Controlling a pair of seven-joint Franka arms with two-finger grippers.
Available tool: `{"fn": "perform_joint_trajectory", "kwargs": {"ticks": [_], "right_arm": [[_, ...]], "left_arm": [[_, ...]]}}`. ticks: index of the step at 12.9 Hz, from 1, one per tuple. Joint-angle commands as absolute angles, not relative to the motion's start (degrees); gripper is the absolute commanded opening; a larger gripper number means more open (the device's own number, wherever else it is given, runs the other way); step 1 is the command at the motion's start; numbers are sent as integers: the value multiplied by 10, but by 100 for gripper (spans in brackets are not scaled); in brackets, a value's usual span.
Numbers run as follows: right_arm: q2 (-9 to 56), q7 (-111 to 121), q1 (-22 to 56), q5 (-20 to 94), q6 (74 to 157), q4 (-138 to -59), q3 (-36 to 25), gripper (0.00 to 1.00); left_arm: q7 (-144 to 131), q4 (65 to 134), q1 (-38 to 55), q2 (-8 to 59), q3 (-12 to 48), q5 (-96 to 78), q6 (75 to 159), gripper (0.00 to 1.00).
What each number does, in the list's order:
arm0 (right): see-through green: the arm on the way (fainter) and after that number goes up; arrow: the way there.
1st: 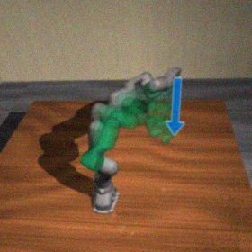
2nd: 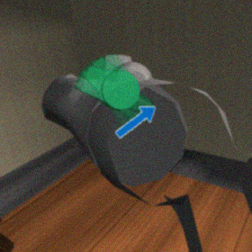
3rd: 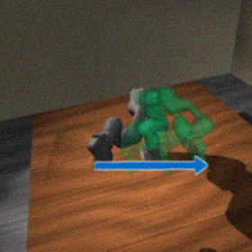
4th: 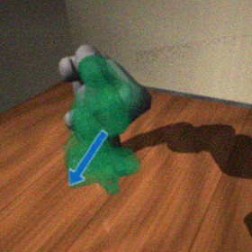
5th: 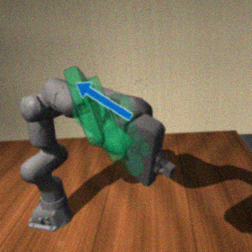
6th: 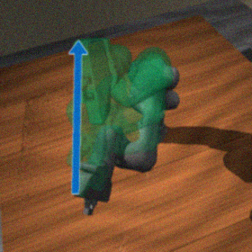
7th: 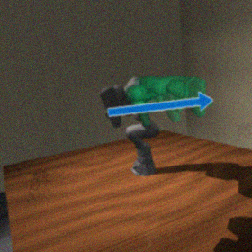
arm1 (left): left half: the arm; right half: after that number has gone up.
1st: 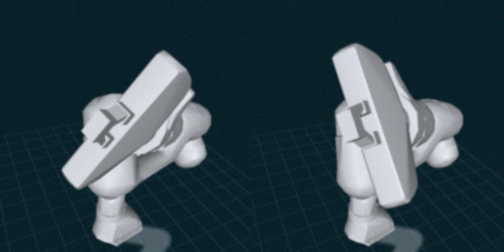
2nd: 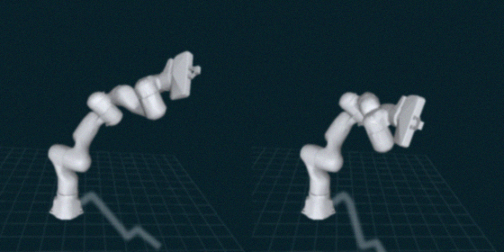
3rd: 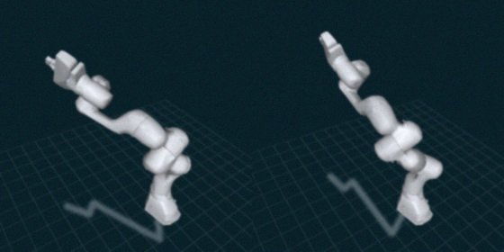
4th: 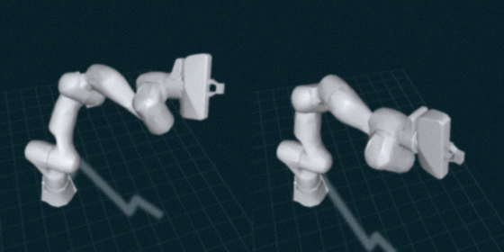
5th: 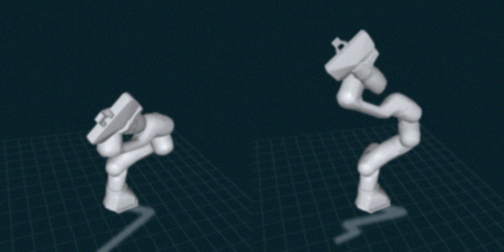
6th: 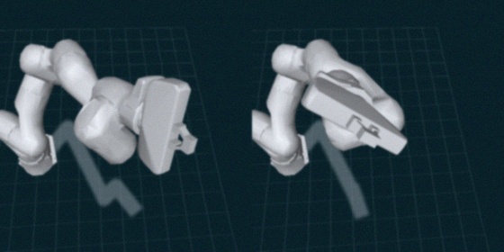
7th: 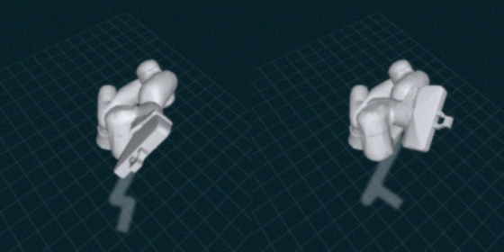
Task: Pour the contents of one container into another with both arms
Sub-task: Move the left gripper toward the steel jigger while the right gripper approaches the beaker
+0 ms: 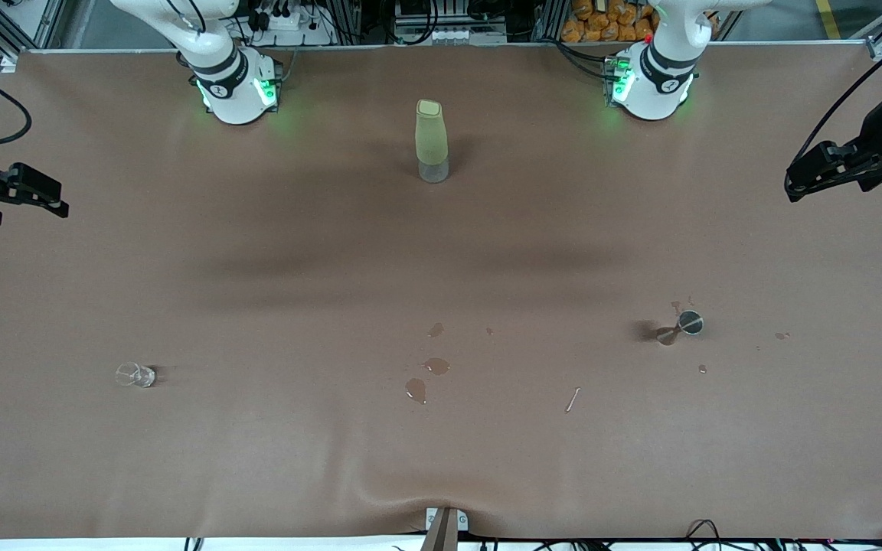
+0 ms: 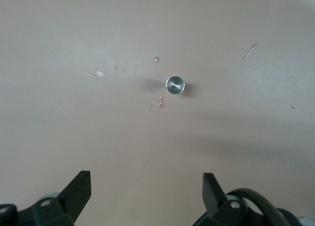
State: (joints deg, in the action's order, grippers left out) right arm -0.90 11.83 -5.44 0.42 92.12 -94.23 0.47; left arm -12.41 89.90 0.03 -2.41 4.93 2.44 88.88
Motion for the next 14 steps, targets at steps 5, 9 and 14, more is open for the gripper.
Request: {"fn": "perform_joint_trajectory", "kwargs": {"ticks": [5, 9, 14], "right_arm": [[-4, 107, -80, 2, 917, -933, 18, 100], [2, 107, -81, 3, 919, -933, 18, 100], [54, 252, -145, 39, 970, -933, 17, 100]], "left_arm": [[-111, 884, -11, -16, 45, 15, 875, 100], [67, 889, -96, 24, 45, -16, 873, 100], [332, 889, -214, 126, 45, -154, 932, 100]]}}
